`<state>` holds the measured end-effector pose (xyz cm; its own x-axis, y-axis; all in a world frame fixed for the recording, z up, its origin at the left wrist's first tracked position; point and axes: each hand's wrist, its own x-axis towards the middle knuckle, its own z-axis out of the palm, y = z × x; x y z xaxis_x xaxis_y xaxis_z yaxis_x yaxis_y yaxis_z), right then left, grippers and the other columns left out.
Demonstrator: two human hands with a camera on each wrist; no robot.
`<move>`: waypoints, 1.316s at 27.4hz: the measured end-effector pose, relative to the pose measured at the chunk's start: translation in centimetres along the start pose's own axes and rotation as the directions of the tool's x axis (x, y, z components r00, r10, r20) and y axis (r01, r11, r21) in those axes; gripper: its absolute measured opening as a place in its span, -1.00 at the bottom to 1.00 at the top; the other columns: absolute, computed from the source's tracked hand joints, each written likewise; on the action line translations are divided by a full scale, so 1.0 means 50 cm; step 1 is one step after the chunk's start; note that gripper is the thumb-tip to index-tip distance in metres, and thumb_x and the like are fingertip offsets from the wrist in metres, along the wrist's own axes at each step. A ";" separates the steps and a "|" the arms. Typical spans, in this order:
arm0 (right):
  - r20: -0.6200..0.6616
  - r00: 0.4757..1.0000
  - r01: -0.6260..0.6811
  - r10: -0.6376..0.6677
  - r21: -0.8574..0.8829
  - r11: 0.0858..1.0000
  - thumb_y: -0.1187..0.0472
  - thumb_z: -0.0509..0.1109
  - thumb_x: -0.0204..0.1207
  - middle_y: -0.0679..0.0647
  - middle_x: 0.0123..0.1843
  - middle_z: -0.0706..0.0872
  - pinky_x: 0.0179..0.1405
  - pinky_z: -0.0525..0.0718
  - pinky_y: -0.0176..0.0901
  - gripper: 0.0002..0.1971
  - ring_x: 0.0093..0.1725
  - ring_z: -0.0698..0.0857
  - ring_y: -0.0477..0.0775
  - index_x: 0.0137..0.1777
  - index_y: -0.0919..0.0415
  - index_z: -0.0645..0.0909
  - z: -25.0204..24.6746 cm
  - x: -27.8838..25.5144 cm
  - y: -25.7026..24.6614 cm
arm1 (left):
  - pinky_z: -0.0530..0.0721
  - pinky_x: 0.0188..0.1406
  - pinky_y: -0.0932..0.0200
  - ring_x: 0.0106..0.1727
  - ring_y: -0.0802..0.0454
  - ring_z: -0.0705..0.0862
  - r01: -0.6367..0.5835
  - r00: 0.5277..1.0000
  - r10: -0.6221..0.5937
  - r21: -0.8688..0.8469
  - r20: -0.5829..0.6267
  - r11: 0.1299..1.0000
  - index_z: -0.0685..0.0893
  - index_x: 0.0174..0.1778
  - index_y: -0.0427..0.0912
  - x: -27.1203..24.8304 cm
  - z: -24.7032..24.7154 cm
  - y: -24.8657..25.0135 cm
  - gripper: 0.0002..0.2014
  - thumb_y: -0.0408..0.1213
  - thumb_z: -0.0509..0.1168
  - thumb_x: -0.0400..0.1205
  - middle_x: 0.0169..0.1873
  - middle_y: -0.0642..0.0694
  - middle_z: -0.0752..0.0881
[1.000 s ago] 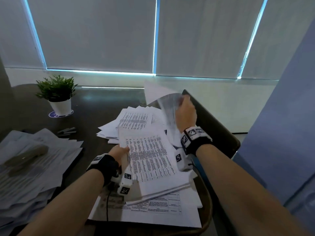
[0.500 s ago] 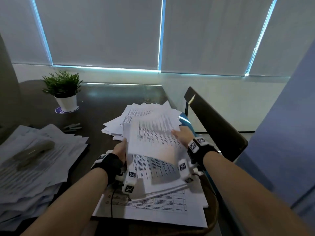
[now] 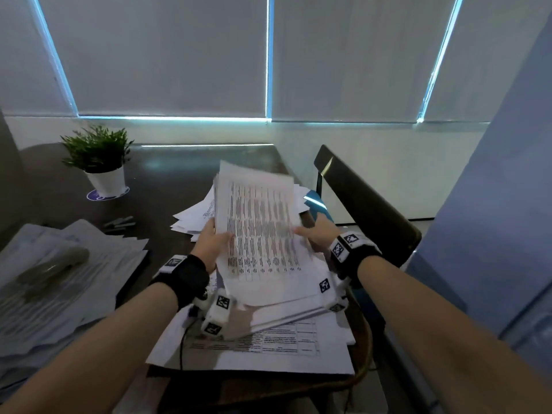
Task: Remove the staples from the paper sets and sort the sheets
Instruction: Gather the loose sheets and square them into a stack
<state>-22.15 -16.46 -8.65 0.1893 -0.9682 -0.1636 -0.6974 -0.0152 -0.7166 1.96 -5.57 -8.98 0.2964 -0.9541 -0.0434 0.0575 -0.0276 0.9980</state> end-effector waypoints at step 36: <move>-0.148 0.973 0.232 -0.179 0.643 0.730 0.17 0.56 0.50 0.22 0.26 0.76 0.08 0.80 0.13 -0.56 0.17 0.78 0.22 0.34 0.23 0.58 -0.015 -0.185 -0.060 | 0.73 0.09 -0.21 0.06 -0.22 0.74 -0.377 0.904 0.391 0.112 -0.171 0.920 0.64 0.05 -0.17 -0.084 0.025 0.122 -0.85 -0.34 0.19 0.65 0.00 -0.23 0.75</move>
<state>-22.30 -7.65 -4.49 0.2062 -0.9760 0.0695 -0.0206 -0.0753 -0.9969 -0.11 -2.11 -2.63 0.4538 -0.8223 0.3433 -0.1655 0.3007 0.9392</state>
